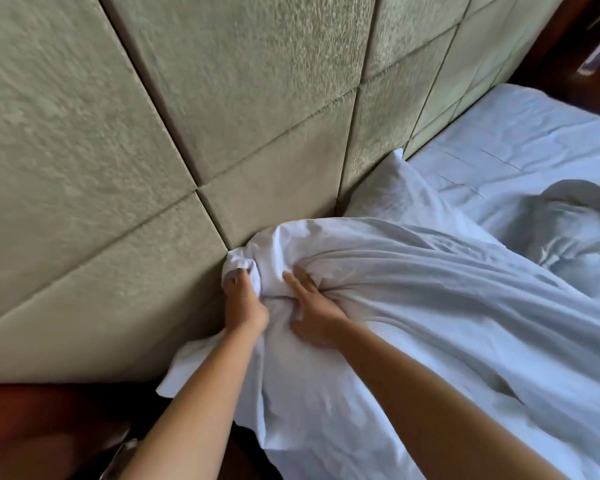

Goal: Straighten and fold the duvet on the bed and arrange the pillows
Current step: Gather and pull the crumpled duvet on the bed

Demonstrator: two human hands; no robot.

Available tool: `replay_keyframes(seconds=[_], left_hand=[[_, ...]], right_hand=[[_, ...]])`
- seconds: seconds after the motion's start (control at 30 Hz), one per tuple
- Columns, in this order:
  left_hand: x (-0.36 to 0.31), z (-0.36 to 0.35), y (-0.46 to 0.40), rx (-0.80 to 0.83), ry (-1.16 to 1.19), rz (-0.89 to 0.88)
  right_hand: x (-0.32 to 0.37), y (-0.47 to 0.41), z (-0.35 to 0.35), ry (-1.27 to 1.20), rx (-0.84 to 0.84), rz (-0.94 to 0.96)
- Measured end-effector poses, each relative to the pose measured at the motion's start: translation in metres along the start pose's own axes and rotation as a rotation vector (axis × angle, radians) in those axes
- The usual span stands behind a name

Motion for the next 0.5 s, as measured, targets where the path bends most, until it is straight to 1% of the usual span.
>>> replay_keyframes(seconds=[0.13,0.2,0.33,0.37,0.43,0.5], left_hand=[[0.009,-0.007,-0.005,-0.042,-0.002,-0.005],[0.010,-0.004,0.000,-0.076,-0.013,0.030],[-0.010,0.018,0.022,-0.179,-0.040,0.085],[-0.019,0.023,0.028,-0.193,-0.047,0.072],[-0.043,0.030,0.040,-0.203,-0.050,-0.017],[-0.069,0.030,0.052,-0.168,-0.050,-0.103]], right_hand=[[-0.005,-0.002,-0.003,-0.025,-0.040,0.016],[-0.003,0.003,0.004,-0.051,-0.074,0.022],[0.005,0.029,0.029,-0.053,-0.154,-0.002],[0.004,0.039,0.039,-0.040,-0.182,-0.021],[0.000,0.062,0.061,-0.005,-0.258,-0.069],[-0.007,0.089,0.084,0.042,-0.333,-0.122]])
Point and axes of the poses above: each hand's wrist, its own y-axis away from the middle knuckle, its own z-axis out of the back of the hand, x = y × z, the point moved 10 cm from there along -y, towards the middle knuckle, and after that the axes turned 15 degrees about y, right-handed, at the moved point
